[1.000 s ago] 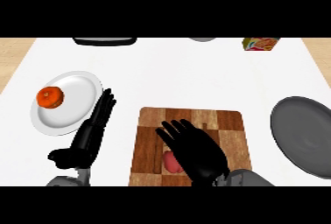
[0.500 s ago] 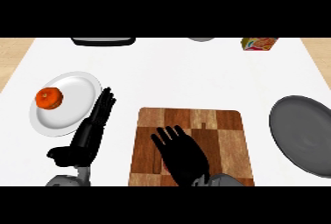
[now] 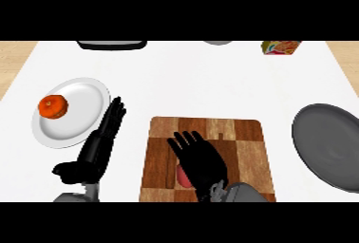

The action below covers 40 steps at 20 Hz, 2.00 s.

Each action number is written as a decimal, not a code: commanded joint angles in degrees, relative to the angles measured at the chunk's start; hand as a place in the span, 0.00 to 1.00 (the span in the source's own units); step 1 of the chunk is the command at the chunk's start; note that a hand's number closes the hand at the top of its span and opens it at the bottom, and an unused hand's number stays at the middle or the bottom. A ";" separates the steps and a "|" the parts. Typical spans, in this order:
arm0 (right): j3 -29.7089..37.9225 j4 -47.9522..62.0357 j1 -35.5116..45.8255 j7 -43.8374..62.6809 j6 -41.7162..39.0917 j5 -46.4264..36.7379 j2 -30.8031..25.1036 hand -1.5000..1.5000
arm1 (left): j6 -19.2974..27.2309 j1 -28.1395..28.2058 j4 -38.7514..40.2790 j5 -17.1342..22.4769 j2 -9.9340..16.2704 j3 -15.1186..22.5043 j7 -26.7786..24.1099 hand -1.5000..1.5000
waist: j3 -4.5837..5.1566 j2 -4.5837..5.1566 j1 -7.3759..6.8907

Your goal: Pick the bell pepper from the cutting board and place it in the pan

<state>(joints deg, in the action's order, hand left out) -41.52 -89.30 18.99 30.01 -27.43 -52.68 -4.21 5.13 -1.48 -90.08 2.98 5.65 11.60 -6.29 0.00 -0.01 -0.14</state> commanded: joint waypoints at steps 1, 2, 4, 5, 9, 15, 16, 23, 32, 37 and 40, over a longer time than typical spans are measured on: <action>1.86 4.09 -1.04 -4.38 2.81 -3.37 0.94 0.00 | -1.48 -2.58 5.05 0.10 -0.83 -2.62 -2.40 0.50 | 0.01 0.03 0.09; 1.06 4.77 1.62 0.33 -0.10 -1.21 4.01 0.00 | -1.78 -0.19 2.44 -0.24 -0.79 -1.67 -2.37 0.50 | 0.01 0.01 -0.07; 2.10 5.89 1.10 -1.40 0.39 -2.67 4.06 0.00 | 0.37 -0.69 -1.56 -2.12 -2.32 0.14 2.17 0.50 | 0.00 -0.01 -0.08; 0.59 7.93 -2.51 -5.46 4.75 -5.64 1.81 0.00 | -0.09 -0.68 0.38 -1.48 -2.02 -1.44 -0.88 0.50 | 0.00 0.01 0.00; 3.12 14.16 2.41 -4.03 4.01 -4.13 4.13 0.00 | -0.21 -1.05 0.54 -2.69 -2.99 -0.72 0.06 0.50 | 0.00 0.04 -0.12; -0.09 21.12 3.65 -12.43 4.72 -9.36 1.97 1.00 | -2.01 0.57 -0.50 -1.10 -1.79 -2.25 -0.36 0.50 | 0.00 0.08 -0.23; -2.13 22.20 2.62 -11.70 7.31 -11.04 4.14 1.00 | -2.84 -4.39 3.36 -0.46 -1.20 -4.51 -0.38 0.50 | 0.00 0.14 -0.02; 1.64 21.99 2.42 -16.24 10.78 -14.14 2.06 1.00 | -1.84 2.84 -5.77 -2.98 -1.92 -1.11 3.52 0.50 | -0.01 -0.02 -0.20; 6.38 1.60 -13.70 -6.95 18.71 -13.86 0.14 1.00 | -2.31 2.80 -1.47 -1.98 -1.56 -4.31 -0.49 0.50 | -0.03 -0.58 2.24; 9.47 -13.74 -26.30 -3.92 27.05 -14.10 -4.47 1.00 | -2.38 2.44 -0.23 -1.94 -1.45 -5.04 -1.49 0.50 | 0.02 -0.54 2.76; 8.28 -24.16 -29.56 0.15 30.05 -20.53 -6.81 1.00 | -3.02 3.79 -4.63 -1.09 -1.10 -4.15 2.16 0.50 | 0.02 -0.79 2.12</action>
<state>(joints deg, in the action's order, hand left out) -33.43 -102.66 -4.40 26.71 -1.92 -69.22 -8.11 2.65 0.57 -92.30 1.44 4.33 6.91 -5.18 0.02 -0.77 2.43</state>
